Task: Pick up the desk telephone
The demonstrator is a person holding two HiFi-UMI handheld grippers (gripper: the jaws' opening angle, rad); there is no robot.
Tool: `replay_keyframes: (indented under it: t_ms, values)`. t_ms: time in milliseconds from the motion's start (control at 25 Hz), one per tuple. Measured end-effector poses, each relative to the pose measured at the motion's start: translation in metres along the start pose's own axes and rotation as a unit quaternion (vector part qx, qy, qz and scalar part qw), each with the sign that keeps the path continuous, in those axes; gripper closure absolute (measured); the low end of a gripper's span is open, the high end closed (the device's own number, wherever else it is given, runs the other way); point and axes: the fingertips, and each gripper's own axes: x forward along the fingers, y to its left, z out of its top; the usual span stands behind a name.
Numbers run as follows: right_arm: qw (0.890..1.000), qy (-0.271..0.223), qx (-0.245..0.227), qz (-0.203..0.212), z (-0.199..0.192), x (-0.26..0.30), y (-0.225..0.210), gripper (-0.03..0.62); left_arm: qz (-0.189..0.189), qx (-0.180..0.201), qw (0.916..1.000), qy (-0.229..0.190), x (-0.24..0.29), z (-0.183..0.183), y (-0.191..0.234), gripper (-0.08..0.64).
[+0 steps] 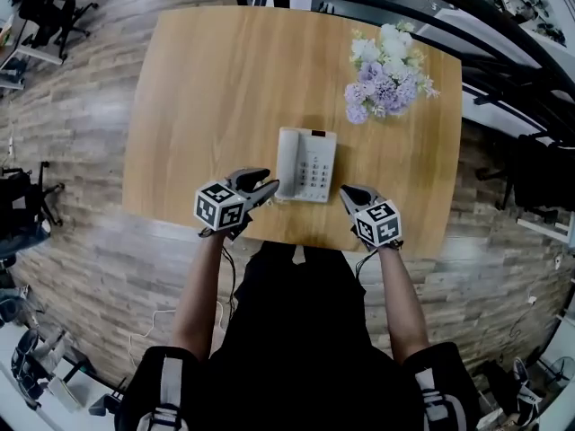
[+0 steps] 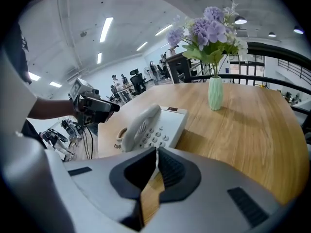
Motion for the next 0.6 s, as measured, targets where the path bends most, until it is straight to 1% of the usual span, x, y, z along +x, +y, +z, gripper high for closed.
replay_keyframes:
  t_ms: [200, 360, 440, 480, 520, 560, 600]
  values:
    - [1.000, 0.010, 0.007, 0.026, -0.005, 0.015, -0.006, 0.566, 0.014, -0.016, 0.9998, 0.005, 0.007, -0.009, 0.009, 0.399]
    - [0.999, 0.026, -0.010, 0.028, -0.014, 0.035, -0.009, 0.566, 0.020, -0.028, 0.9994, 0.003, 0.017, -0.017, 0.014, 0.392]
    - [0.999, 0.018, 0.000, 0.034, -0.014, 0.041, -0.008, 0.563, 0.026, -0.032, 0.9992, 0.007, 0.022, -0.024, 0.017, 0.374]
    - [0.999, 0.013, 0.012, 0.037, -0.014, 0.043, -0.008, 0.529, 0.030, -0.032, 0.9990, 0.010, 0.025, -0.027, 0.018, 0.357]
    - [0.999, 0.008, 0.025, 0.039, -0.014, 0.046, -0.010, 0.431, 0.034, -0.031, 0.9988, 0.015, 0.028, -0.030, 0.020, 0.343]
    - [0.998, 0.003, 0.039, 0.040, -0.014, 0.049, -0.012, 0.397, 0.039, -0.031, 0.9986, 0.021, 0.031, -0.034, 0.023, 0.327]
    - [0.998, -0.001, 0.049, 0.040, -0.012, 0.051, -0.014, 0.383, 0.041, -0.031, 0.9983, 0.027, 0.033, -0.037, 0.026, 0.308]
